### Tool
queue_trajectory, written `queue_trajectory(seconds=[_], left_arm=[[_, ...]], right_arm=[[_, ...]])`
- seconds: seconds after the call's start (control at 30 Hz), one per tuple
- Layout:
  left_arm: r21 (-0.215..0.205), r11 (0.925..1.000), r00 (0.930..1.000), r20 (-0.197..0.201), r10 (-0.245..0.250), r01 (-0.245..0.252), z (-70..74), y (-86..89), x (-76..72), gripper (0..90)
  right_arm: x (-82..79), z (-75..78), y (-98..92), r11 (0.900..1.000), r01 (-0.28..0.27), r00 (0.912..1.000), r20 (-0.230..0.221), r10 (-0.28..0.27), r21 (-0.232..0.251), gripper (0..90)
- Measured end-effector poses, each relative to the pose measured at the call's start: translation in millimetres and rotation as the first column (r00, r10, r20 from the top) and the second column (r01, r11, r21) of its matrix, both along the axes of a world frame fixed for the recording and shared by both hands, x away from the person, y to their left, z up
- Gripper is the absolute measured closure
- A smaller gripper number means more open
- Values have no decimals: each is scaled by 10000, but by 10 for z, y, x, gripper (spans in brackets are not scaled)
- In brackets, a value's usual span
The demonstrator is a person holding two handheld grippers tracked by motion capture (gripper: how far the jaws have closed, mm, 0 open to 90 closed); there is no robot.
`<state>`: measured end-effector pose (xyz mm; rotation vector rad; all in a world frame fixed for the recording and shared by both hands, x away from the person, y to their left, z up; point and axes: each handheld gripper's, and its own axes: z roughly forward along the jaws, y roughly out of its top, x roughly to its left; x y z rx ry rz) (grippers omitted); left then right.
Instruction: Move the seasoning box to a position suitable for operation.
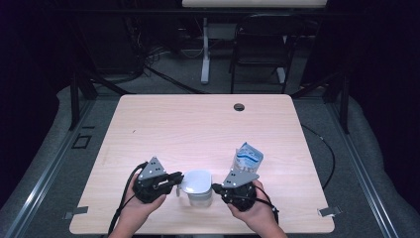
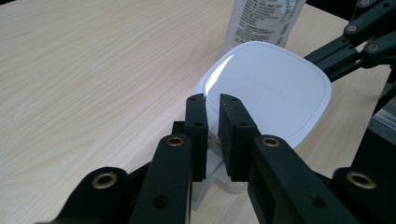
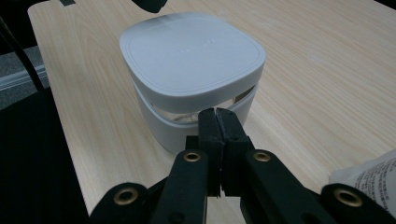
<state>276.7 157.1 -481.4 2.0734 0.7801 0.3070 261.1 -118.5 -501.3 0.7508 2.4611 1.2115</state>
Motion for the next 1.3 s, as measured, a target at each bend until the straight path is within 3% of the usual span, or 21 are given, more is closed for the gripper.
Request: queue_trajectory(seconds=[0.7, 1.0, 1.3], left_arm=[[8, 9996, 9995, -45, 297, -296, -16, 137, -58, 766], [-175, 9991, 9993, -33, 376, -376, -10, 167, -86, 713], [-104, 9992, 9992, -13, 395, -395, 2, 176, -118, 719]], right_arm=[[17, 86, 65, 9997, -165, 9997, 205, 161, 188, 900], [20, 115, 87, 9995, -196, 9995, 270, 190, 230, 900], [8, 142, 108, 9992, -153, 9991, 410, 138, 366, 900]])
